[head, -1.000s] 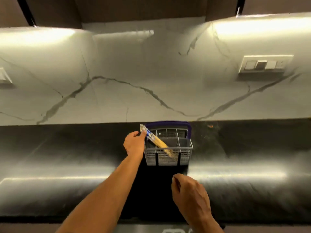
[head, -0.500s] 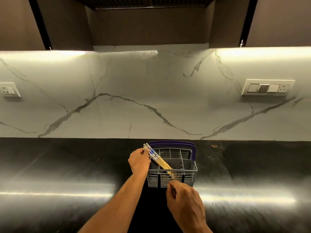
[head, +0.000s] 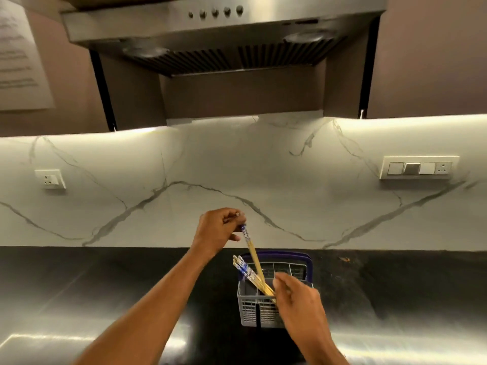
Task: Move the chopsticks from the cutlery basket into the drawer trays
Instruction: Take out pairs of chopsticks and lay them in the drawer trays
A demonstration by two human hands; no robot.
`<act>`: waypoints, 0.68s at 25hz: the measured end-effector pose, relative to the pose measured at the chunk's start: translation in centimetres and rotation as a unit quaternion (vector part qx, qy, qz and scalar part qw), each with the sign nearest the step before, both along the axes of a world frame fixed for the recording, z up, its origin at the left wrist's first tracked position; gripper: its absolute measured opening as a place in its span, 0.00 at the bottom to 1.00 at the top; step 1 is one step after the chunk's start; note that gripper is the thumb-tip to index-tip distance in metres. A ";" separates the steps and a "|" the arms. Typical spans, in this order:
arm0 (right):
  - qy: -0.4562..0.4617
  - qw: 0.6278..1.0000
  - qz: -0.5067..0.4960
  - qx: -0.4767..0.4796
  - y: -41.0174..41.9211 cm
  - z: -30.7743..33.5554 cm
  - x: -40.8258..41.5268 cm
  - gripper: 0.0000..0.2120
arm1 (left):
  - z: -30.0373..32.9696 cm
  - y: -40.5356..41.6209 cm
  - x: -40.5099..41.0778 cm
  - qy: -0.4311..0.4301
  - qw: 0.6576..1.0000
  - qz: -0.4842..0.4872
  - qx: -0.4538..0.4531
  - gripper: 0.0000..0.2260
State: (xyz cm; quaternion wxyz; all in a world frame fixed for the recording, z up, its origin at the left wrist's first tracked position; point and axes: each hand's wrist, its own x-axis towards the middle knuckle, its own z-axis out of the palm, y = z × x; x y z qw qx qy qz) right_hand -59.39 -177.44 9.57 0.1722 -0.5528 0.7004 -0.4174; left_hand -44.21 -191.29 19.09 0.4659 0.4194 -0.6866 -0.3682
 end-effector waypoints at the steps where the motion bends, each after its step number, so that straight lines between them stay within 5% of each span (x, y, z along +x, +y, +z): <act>1: -0.007 1.000 0.007 -0.012 -0.5 1.4 -0.2 0.16 | 2.2 0.9 -0.2 -0.007 0.999 -0.035 -0.003 0.07; 7: -0.076 0.988 0.110 -0.079 -1.7 6.8 -1.4 0.09 | 9.9 5.7 -1.9 -0.053 0.992 -0.101 -0.045 0.08; 11: -0.230 0.954 0.173 -0.087 -0.5 7.7 -2.2 0.07 | 10.5 7.4 -2.2 -0.028 0.995 -0.077 -0.056 0.10; 17: -0.292 0.937 0.186 -0.052 1.7 8.2 -1.9 0.07 | 9.7 8.7 -2.1 0.007 0.991 -0.112 -0.067 0.14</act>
